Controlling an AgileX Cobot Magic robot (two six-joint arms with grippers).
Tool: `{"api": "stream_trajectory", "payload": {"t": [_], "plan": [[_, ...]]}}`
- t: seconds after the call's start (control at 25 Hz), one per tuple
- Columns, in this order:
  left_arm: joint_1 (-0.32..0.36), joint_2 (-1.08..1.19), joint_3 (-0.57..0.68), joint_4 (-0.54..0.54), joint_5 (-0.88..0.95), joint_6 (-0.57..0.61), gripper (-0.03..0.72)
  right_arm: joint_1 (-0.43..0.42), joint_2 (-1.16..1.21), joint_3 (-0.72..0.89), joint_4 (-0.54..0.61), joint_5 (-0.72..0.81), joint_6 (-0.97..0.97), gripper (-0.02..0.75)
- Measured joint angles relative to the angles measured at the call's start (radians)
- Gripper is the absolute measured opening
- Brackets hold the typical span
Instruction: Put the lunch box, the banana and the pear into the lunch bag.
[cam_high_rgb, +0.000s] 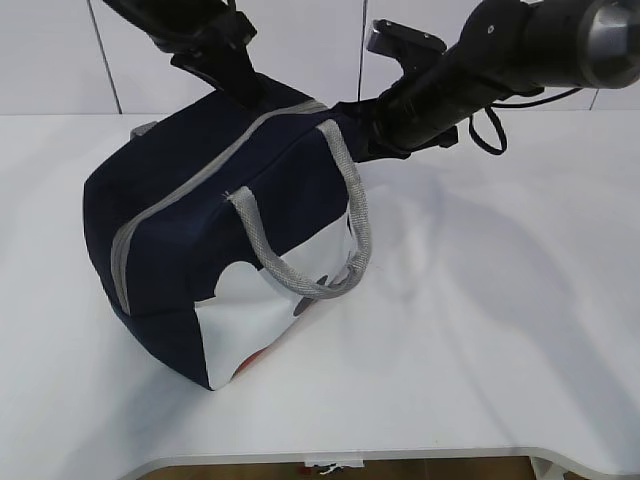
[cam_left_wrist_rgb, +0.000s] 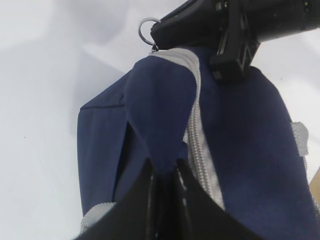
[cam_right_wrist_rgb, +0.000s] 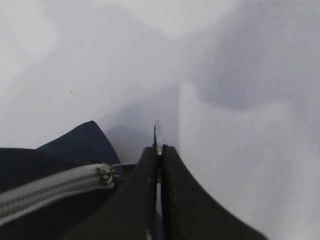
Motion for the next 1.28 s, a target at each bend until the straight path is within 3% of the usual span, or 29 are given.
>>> {"api": "stream_trajectory", "payload": {"t": [0.6, 0.72, 0.92, 1.04, 1.16, 1.28], "plan": [[0.0, 0.004, 0.0, 0.014, 0.004, 0.0, 0.017, -0.006, 0.012, -0.077, -0.008, 0.144, 0.002, 0.033], [0.0, 0.012, 0.0, 0.014, 0.002, 0.0, 0.017, -0.007, 0.014, -0.119, -0.021, 0.189, 0.002, 0.105], [0.0, 0.02, -0.002, 0.014, 0.0, 0.0, 0.017, -0.007, 0.014, -0.204, -0.026, 0.285, 0.004, 0.32], [0.0, 0.02, -0.002, 0.014, 0.0, 0.0, 0.023, -0.007, 0.014, -0.272, -0.028, 0.353, 0.014, 0.41], [0.0, 0.02, -0.002, 0.014, 0.0, 0.0, 0.092, -0.007, 0.014, -0.354, -0.046, 0.457, 0.021, 0.438], [0.0, 0.02, -0.002, 0.014, 0.0, -0.004, 0.244, -0.007, 0.014, -0.434, -0.082, 0.597, 0.023, 0.441]]}}
